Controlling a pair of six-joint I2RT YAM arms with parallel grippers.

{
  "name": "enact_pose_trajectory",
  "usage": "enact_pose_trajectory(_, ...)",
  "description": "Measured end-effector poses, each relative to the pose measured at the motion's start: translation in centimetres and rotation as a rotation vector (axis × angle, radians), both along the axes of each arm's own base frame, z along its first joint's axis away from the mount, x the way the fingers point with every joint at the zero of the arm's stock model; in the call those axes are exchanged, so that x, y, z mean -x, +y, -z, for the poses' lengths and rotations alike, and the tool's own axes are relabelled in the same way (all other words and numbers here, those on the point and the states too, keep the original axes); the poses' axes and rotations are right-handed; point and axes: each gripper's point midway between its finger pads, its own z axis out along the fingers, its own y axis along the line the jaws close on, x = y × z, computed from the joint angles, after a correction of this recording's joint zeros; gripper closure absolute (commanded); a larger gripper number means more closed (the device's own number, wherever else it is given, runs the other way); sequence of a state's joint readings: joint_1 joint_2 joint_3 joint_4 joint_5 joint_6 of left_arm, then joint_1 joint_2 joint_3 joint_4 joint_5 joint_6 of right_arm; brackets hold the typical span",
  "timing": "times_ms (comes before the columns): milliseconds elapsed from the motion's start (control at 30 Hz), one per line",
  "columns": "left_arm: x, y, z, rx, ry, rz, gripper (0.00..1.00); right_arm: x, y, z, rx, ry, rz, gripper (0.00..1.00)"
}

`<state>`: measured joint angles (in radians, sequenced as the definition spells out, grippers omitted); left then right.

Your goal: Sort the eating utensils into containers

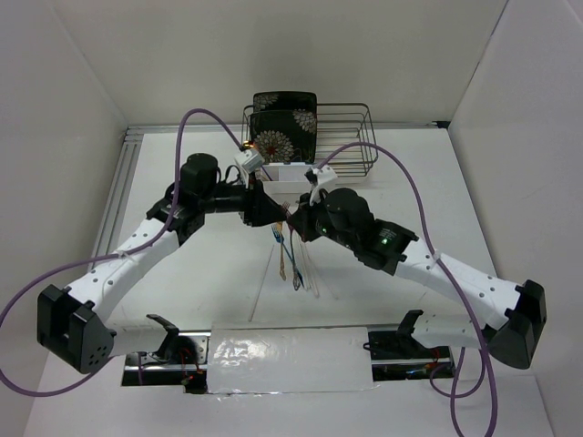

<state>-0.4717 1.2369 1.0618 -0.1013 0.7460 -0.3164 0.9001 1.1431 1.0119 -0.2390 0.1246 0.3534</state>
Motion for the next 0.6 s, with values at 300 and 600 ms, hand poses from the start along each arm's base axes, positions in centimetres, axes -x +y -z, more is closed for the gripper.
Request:
enact_pose_trajectory(300,-0.1,0.2,0.1,-0.011,-0.01,0.01,0.89,-0.2,-0.2,-0.1,0.013,-0.032,-0.03,1.0)
enact_pose_trajectory(600,0.3,1.1,-1.5,0.018,-0.03,0.079,0.89,-0.1,-0.3,-0.8,-0.004,-0.097,-0.068,1.0)
